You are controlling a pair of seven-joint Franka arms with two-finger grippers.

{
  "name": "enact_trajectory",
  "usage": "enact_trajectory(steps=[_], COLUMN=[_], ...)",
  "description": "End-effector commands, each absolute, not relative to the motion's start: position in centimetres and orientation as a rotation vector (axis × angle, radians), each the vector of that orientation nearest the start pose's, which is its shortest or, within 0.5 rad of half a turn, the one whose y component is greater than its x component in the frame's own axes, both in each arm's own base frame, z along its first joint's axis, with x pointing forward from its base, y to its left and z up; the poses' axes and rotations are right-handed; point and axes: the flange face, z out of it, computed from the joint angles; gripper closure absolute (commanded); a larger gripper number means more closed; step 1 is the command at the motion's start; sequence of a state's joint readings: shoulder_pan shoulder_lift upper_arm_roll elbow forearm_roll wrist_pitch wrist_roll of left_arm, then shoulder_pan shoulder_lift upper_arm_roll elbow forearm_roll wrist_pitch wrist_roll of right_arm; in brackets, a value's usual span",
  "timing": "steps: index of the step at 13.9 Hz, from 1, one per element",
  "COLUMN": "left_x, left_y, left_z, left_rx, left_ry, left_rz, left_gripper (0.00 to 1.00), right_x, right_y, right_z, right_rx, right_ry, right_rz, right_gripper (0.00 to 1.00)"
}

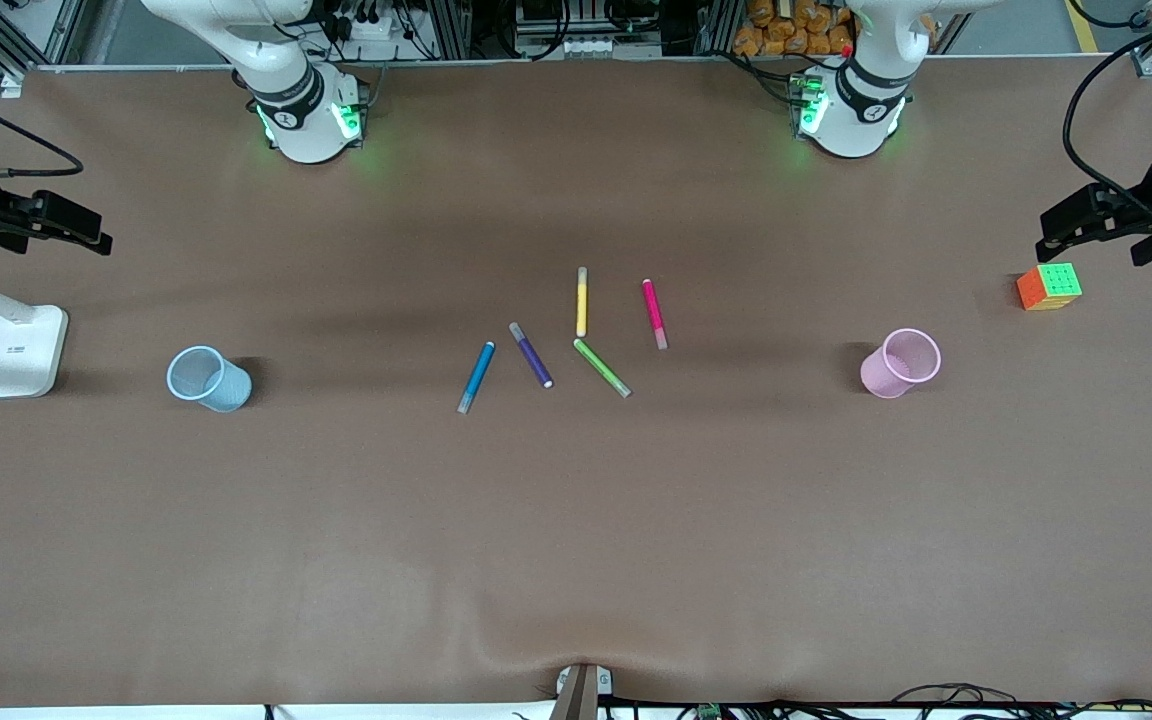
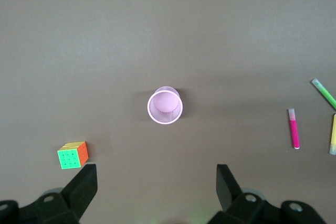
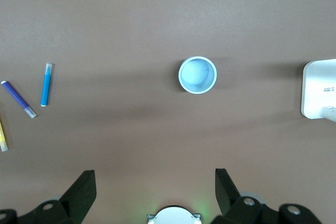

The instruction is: Place pink and blue markers in matching cups

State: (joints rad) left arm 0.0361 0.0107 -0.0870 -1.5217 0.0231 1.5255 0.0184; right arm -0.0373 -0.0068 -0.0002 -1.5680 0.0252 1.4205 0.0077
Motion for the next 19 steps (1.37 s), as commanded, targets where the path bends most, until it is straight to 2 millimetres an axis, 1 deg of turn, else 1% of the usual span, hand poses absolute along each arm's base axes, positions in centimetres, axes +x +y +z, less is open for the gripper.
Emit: enact_trajectory(steps=[1,3,5,6,8,9,10,11,12,13,15,17,18,19], left_x=[56.2,57.3,57.9,58.7,58.9,59.1,59.8,59.9,60.3,60.8,60.8,61.1,61.4,61.5], left_y=[-2.9,-3.0,-4.6,-5.4,-5.5,-5.7,-6.0,-6.0,-6.1,-6.2,-9.1,-9.8,-10.1,-10.9], left_z=[62.3,60.2,58.3,56.6,56.2,55.5,53.6,53.2,52.2,50.6,49.0,48.0,47.9,47.5], left_rx=[-3.132,-3.129,-3.111,-3.100,-3.098,-3.096,-3.093,-3.094,-3.090,-3.088,-3.084,-3.089,-3.108,-3.138], left_ry=[0.105,0.115,0.162,0.186,0.196,0.201,0.209,0.214,0.223,0.257,0.306,0.309,0.286,0.269], left_rz=[0.067,0.124,0.175,0.219,0.229,0.247,0.297,0.307,0.333,0.374,0.408,0.420,0.400,0.393], left_gripper=[0.00,0.00,0.00,0.00,0.00,0.00,0.00,0.00,0.00,0.00,0.00,0.00,0.00,0.00], right_x=[53.5,53.5,53.5,53.5,53.5,53.5,53.5,53.5,53.5,53.5,53.5,53.5,53.5,53.5], right_y=[-1.5,-1.5,-1.5,-1.5,-1.5,-1.5,-1.5,-1.5,-1.5,-1.5,-1.5,-1.5,-1.5,-1.5], right_z=[61.8,61.7,61.8,61.8,61.8,61.8,61.8,61.8,61.8,61.7,61.8,61.7,61.8,61.8], right_rx=[-3.097,-3.097,-3.097,-3.097,-3.097,-3.097,-3.097,-3.098,-3.098,-3.097,-3.097,-3.097,-3.097,-3.097], right_ry=[0.076,0.076,0.076,0.076,0.076,0.076,0.076,0.076,0.076,0.076,0.076,0.076,0.076,0.076], right_rz=[0.226,0.228,0.226,0.226,0.226,0.226,0.226,0.223,0.223,0.226,0.226,0.228,0.226,0.226], right_gripper=[0.00,0.00,0.00,0.00,0.00,0.00,0.00,0.00,0.00,0.00,0.00,0.00,0.00,0.00])
